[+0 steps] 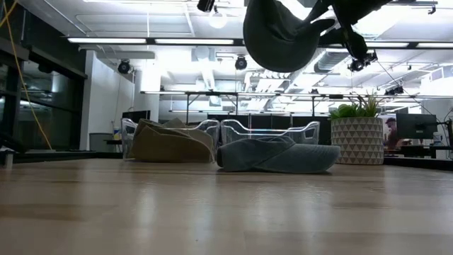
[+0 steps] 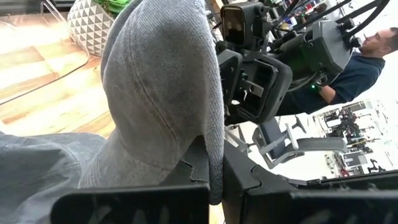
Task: Pick & Place hat
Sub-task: Put the bottom blue cap into the right transparent bin
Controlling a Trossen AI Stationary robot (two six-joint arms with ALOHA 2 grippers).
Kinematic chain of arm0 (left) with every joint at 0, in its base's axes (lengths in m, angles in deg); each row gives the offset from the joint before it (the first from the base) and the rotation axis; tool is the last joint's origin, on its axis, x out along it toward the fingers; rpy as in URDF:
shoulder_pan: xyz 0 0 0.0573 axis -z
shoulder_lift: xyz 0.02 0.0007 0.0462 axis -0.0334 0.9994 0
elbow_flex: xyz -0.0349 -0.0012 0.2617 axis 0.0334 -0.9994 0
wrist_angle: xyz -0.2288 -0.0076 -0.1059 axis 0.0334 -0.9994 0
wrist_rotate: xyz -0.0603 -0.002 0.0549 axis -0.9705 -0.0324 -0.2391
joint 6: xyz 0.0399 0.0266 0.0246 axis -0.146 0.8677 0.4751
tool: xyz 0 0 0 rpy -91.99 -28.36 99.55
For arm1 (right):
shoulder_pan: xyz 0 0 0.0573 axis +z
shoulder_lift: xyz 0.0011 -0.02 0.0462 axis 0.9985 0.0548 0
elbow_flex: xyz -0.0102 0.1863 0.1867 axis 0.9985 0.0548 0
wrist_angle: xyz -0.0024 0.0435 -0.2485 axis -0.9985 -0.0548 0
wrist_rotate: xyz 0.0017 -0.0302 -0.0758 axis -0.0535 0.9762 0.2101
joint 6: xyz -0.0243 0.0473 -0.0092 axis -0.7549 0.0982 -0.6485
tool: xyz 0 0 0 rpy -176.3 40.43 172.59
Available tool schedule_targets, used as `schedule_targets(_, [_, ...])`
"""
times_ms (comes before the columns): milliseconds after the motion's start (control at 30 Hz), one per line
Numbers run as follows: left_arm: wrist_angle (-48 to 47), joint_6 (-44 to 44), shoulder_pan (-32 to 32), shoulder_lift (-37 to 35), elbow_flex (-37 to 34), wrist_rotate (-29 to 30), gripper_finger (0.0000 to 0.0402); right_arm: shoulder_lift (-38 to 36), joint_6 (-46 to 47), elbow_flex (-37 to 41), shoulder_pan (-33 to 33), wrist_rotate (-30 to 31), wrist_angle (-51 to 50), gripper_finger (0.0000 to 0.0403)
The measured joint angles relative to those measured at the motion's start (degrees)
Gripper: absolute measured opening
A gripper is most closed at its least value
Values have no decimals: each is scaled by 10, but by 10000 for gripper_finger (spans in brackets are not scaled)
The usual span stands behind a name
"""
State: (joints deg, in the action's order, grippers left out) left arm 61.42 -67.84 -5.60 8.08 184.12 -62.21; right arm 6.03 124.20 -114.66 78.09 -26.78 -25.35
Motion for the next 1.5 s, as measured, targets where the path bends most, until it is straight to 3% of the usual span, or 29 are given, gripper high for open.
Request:
schedule_targets(533, [21, 4, 0, 0, 0, 9, 0, 0, 0, 0, 0, -9, -1, 142])
schedule_targets(1033, [17, 3, 0, 0, 0, 8, 0, 0, -15, 0, 1, -8, 6, 32])
schedule_targets(1500, [19, 8, 0, 0, 0, 7, 0, 0, -30, 0, 0, -8, 14, 31])
